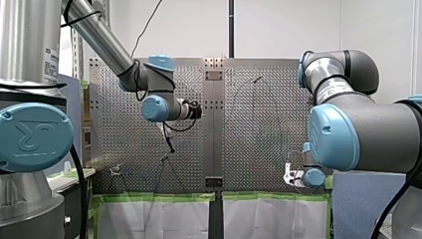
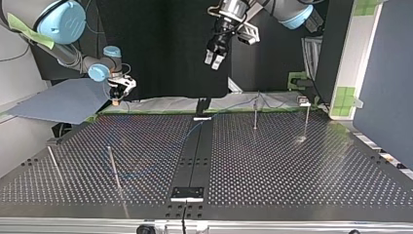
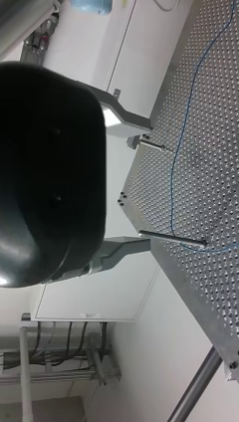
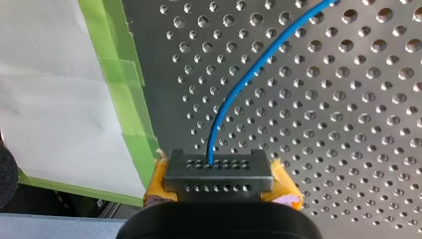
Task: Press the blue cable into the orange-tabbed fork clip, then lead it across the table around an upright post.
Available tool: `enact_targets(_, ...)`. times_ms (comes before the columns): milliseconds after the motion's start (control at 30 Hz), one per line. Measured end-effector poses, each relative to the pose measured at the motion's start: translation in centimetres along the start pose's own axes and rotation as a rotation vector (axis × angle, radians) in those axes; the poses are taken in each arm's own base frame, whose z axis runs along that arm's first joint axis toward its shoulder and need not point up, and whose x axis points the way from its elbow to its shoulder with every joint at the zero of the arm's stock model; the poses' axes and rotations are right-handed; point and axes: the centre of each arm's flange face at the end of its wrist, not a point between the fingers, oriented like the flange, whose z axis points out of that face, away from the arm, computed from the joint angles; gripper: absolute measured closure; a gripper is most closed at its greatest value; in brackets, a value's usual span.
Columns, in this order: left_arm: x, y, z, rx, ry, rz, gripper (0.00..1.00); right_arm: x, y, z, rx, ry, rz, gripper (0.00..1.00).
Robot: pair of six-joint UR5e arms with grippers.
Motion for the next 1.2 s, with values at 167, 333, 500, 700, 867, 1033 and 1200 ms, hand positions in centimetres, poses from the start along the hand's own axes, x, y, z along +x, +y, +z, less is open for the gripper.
enact_targets(167,1.0,1.1,-1.3,-0.003,-0.002,0.002,0.02,0.1,-0.2,0.1,0.003,0.001,-0.002,1.00)
enact_targets(333,2.0,2.2,-2.6,-0.004,0.006,0.008,0.02,0.1,-0.3,0.1,0.006,0.002,-0.003,1.00)
enact_targets(500,2.7,3.3,-3.8,0.006,0.011,0.013,0.02,0.1,-0.4,0.1,0.006,0.003,-0.003,1.00)
enact_targets(700,2.3,3.4,-3.2,0.034,-0.034,0.008,0.02,0.1,-0.4,0.0,0.006,-0.004,-0.003,1.00)
enact_targets(867,1.5,2.9,-2.0,0.069,-0.079,0.000,0.02,0.0,-0.4,0.0,0.007,-0.010,-0.004,1.00)
enact_targets(1033,1.0,2.9,-1.4,0.080,-0.094,0.000,0.02,-0.1,-0.4,-0.1,0.007,-0.023,-0.009,1.00)
enact_targets(1200,1.0,3.3,-1.3,0.068,-0.087,0.005,0.02,-0.1,-0.4,-0.2,0.007,-0.029,-0.010,1.00)
